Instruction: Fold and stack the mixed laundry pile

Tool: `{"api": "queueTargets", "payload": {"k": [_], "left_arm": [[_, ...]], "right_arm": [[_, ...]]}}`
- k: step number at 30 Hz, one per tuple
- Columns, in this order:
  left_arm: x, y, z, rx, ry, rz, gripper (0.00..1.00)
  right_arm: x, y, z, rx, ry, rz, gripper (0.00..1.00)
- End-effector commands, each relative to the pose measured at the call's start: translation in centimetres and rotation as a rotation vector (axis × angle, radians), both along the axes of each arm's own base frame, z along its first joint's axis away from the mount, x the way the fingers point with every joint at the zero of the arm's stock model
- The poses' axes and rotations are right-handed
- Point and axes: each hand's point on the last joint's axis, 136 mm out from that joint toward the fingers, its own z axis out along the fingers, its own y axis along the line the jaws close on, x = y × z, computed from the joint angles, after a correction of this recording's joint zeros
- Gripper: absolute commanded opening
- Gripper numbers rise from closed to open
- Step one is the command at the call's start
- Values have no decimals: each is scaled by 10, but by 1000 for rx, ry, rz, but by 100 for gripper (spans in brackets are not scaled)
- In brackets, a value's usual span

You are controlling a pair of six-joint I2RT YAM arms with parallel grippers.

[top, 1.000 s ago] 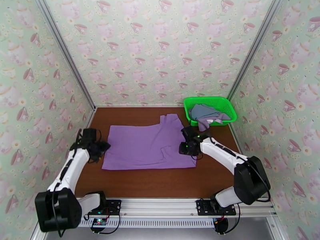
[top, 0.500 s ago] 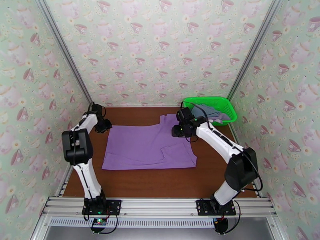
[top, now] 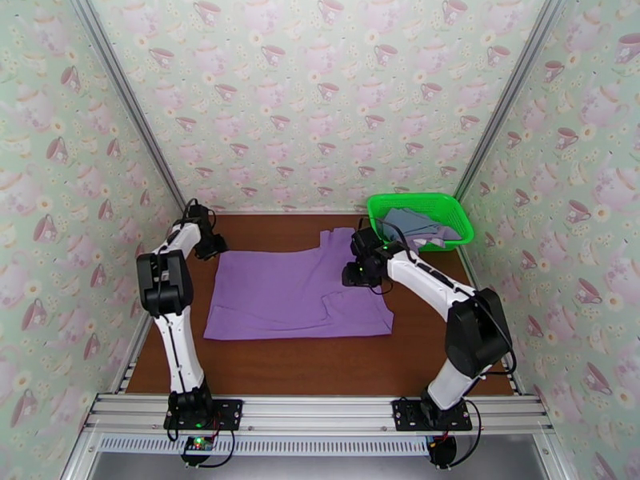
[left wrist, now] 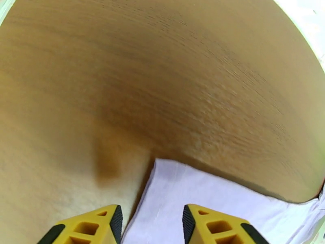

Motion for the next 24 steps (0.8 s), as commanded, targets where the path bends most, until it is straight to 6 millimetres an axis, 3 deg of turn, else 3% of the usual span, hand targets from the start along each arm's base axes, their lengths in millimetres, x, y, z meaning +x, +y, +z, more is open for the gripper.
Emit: {"api": "queueTargets", "payload": {"k": [1,6,9,12,20,24], "left_arm": [[-1,1,-19,27,62,-21,46],[5,-9,-32,13,83,-55,44],[10,-17,-32,14,76,-85,37],[12,-24,-33,5,81,-100,0],[-4,-6,-23,72,64,-33,0],[-8,-2,-16,54,34,-9,0]], "right_arm": [[3,2,1,33,-5,-20,47],[9,3,4,25,-20,-18,48],[24,3,10,-11,-54,-10,48],[50,3,19,-62,-107,3,48],[140,-13,31,-188,-243,0,52],[176,-25,7,-233,-220,12,50]]}}
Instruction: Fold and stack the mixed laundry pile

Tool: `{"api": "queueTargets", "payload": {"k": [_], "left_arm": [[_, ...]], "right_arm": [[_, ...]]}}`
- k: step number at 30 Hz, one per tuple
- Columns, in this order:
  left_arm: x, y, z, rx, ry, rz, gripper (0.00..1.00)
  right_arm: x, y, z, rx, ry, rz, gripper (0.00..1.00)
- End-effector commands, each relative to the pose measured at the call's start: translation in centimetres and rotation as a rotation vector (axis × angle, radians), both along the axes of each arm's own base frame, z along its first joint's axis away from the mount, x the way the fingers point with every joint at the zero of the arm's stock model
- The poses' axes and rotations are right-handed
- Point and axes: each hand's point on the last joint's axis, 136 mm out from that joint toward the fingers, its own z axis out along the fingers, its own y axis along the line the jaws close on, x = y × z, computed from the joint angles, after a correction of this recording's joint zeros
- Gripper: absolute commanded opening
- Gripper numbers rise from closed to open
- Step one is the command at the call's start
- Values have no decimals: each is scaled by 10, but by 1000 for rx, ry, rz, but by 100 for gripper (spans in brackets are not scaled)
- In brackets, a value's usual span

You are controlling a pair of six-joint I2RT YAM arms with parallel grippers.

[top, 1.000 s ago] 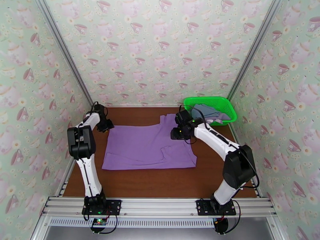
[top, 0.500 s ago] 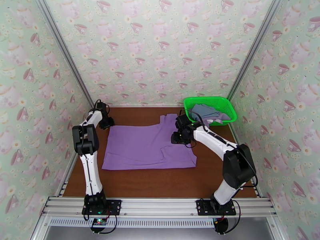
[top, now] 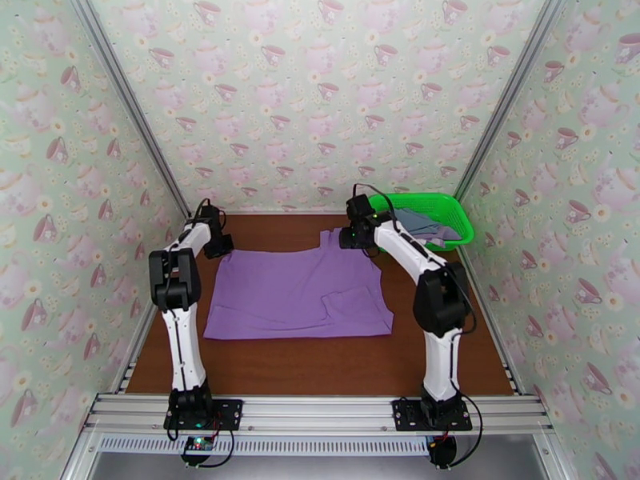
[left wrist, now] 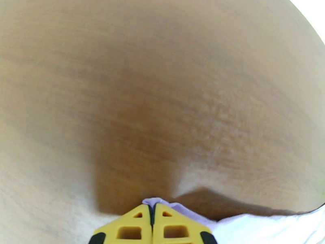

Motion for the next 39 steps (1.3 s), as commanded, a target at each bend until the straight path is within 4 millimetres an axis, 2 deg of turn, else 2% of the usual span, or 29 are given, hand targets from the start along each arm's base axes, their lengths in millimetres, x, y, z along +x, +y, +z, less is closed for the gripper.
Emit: {"api": "queueTargets", "payload": {"k": [1,5,11,16,22,25,27,29,31,32,34,39], "left_arm": [[-13,9,-4,-5,27,40,0],[-11,8,-4,-14,20,34,0],[-9,7,-2,-23,10,34,0],[-8,6,-2,-27,4,25,0],[-7,0,-2,-59,-12,16,0],[-7,-2,-1,-70,-16,14,0],[-8,-2,-1,-73,-16,13,0],[-9,-3,0,-74,-16,13,0],[-8,-3,3,-76,-25,14,0],[-8,-4,5,-80,-31,16,0],[-7,-6,14,-91,-53,17,0],[-4,-6,48,-94,-130,23,0]], "right_arm": [[20,-20,-29,-106,47,14,49],[41,-34,-53,-150,78,3,48],[64,-51,-73,-140,90,-34,48],[68,-38,-86,-85,120,10,47],[69,-28,-95,-14,144,27,34],[70,-27,-97,18,154,12,32],[71,-28,-96,32,152,4,26],[72,-28,-93,41,149,0,16],[73,-28,-87,45,135,-2,2],[74,-29,-81,46,124,-3,0],[75,-29,-69,45,103,-1,0],[72,-30,-23,55,28,13,0]]}}
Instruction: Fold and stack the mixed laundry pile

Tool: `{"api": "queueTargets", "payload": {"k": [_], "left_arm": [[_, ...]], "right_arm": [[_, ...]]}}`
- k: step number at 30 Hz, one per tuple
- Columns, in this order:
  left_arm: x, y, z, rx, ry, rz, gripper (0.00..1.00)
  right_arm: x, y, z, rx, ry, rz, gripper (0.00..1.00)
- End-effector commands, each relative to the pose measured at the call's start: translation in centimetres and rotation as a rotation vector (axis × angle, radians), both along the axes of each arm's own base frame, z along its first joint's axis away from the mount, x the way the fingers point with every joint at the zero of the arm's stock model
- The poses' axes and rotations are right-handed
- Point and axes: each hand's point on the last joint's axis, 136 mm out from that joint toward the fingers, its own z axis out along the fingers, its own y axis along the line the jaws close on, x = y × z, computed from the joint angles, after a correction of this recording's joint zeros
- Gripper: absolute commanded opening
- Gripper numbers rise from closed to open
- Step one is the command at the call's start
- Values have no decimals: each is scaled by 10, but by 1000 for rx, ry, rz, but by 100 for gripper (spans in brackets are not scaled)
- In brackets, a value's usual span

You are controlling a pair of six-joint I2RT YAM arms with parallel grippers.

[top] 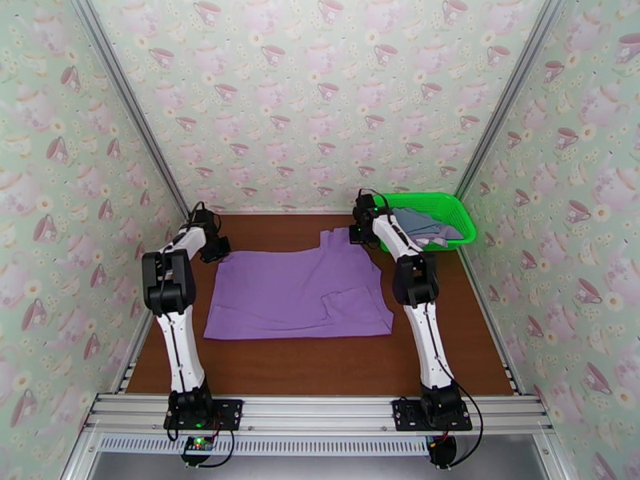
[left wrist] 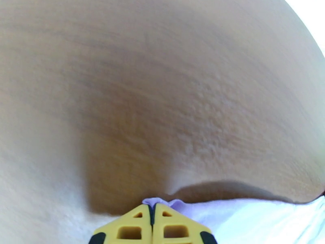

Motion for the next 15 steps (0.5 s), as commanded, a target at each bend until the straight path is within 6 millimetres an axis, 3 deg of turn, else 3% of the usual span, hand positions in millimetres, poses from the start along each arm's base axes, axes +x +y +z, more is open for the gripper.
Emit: {"api": "queueTargets", "payload": {"k": [1,5,15], "left_arm": [[5,-1,45,-16,-98,9,0],[1,-1,54,-14,-111,11,0],[-26,-5,63,-27,-135,41,0]], "right_arm": [[0,-1,71,35,-115,7,0],[-12,-1,90,59,-138,11,0],[-54,-8,90,89,-129,6,0]]}}
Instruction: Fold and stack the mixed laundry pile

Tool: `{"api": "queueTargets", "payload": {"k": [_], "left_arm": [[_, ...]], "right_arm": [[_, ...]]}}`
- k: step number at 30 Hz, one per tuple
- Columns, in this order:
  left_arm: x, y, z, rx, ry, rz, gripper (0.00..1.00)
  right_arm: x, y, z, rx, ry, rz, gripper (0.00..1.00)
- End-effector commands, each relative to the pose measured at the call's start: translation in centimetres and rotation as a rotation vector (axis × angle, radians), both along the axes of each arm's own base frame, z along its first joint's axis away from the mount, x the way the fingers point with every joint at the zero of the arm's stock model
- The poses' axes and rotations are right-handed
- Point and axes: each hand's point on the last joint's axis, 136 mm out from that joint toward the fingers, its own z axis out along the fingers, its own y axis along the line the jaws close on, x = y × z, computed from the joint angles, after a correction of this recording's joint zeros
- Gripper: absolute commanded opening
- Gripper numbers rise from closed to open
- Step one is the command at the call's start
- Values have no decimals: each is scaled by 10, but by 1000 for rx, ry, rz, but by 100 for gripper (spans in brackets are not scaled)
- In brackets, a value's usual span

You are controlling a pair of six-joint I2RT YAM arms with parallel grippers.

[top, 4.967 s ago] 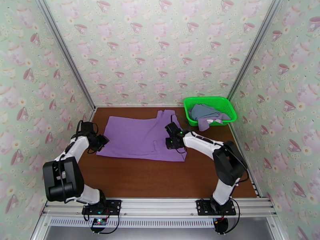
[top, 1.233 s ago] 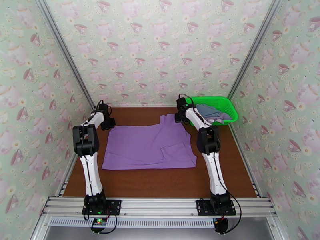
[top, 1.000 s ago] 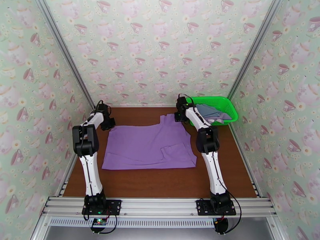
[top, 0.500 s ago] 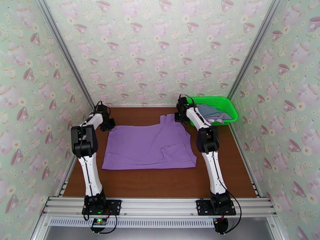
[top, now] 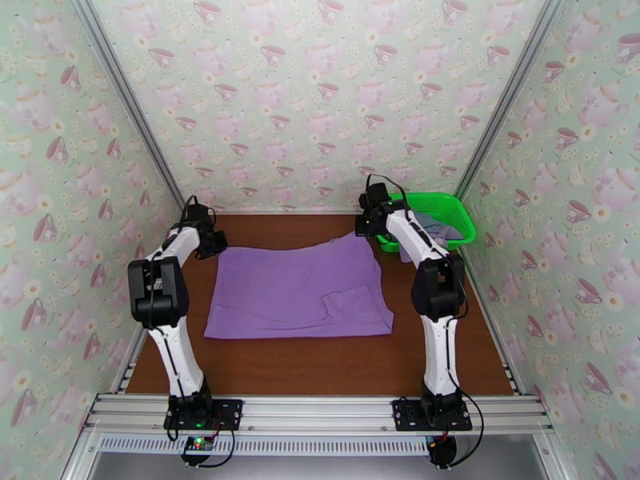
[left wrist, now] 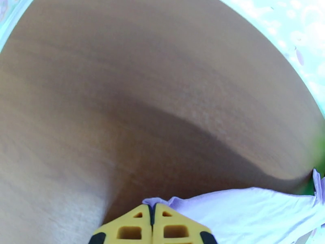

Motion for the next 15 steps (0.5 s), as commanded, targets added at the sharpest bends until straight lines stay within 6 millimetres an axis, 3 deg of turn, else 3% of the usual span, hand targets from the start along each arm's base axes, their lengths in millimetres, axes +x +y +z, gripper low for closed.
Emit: {"api": "queueTargets", "payload": {"k": [1,7,15], "left_arm": [[-8,1,18,-11,-45,22,0],[-36,4,18,-6,-40,49,0],[-76,8,3,14,16,99,0]], "right_arm": [[-10,-2,4,32,-20,-9,0],[-42,-7,5,65,-30,-21,0],[-85,-16,-20,89,9,-53,0]]}}
